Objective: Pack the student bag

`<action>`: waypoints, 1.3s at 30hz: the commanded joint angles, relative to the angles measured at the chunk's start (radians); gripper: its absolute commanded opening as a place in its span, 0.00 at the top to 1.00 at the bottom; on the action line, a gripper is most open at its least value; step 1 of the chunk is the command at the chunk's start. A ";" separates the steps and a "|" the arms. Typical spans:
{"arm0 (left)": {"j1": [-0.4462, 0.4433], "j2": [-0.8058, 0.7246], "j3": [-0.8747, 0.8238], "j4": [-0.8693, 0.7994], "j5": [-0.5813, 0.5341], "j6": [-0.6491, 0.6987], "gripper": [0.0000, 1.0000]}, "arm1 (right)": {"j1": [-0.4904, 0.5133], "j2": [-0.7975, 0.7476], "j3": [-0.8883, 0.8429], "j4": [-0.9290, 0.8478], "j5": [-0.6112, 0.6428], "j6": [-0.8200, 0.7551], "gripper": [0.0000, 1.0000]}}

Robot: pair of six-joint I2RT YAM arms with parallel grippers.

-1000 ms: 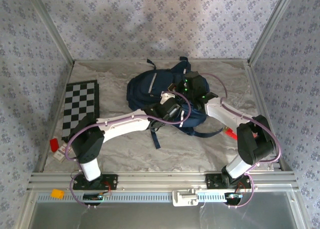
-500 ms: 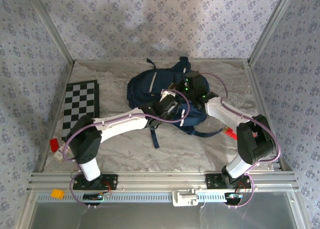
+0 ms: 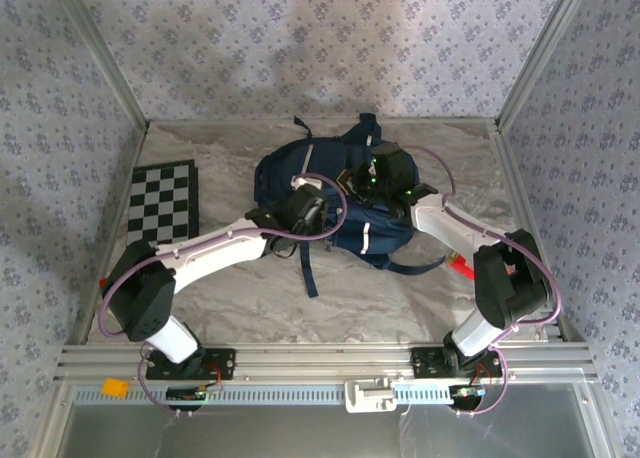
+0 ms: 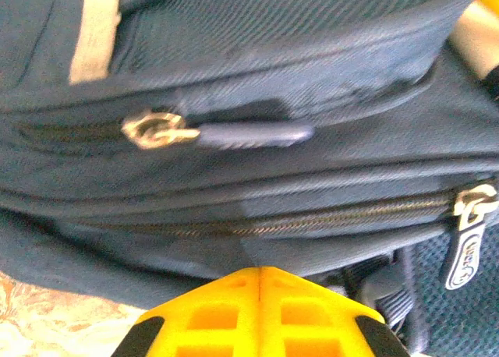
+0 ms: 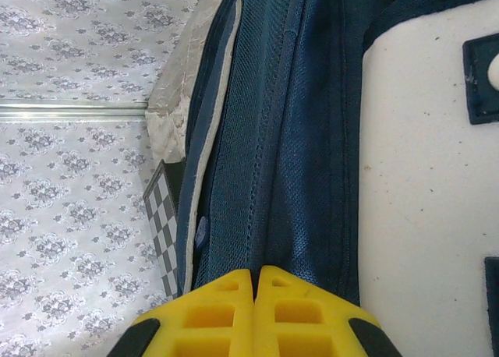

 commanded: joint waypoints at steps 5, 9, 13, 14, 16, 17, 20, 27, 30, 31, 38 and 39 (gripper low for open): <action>0.006 -0.074 -0.044 0.103 0.165 0.057 0.95 | 0.000 -0.043 0.042 0.032 -0.050 -0.029 1.00; -0.013 -0.045 0.003 0.080 0.176 0.034 0.81 | 0.000 -0.040 0.046 0.035 -0.051 -0.024 1.00; -0.060 0.005 0.059 0.054 0.119 0.055 0.75 | 0.001 -0.034 0.052 0.039 -0.053 -0.018 1.00; -0.066 0.017 0.071 0.052 0.117 0.053 0.73 | 0.001 -0.033 0.056 0.037 -0.054 -0.018 1.00; -0.078 0.040 0.091 0.050 0.106 0.046 0.69 | 0.002 -0.033 0.056 0.036 -0.054 -0.018 1.00; -0.083 0.053 0.103 0.049 0.103 0.040 0.68 | 0.002 -0.032 0.056 0.037 -0.054 -0.017 1.00; -0.097 0.086 0.135 0.032 0.073 0.022 0.64 | 0.004 -0.031 0.055 0.041 -0.052 -0.014 1.00; -0.097 0.144 0.181 -0.019 -0.006 -0.038 0.63 | 0.002 -0.017 0.051 0.064 -0.069 0.009 1.00; -0.097 0.155 0.178 -0.015 -0.034 -0.049 0.62 | 0.003 -0.013 0.052 0.075 -0.071 0.014 1.00; -0.097 0.158 0.177 -0.007 -0.037 -0.048 0.61 | 0.002 -0.012 0.055 0.074 -0.069 0.014 1.00; -0.096 0.206 0.236 0.014 -0.043 -0.036 0.62 | 0.014 -0.004 0.056 0.078 -0.067 0.018 1.00; -0.095 0.212 0.238 0.026 -0.042 -0.034 0.63 | 0.015 -0.005 0.056 0.079 -0.066 0.018 1.00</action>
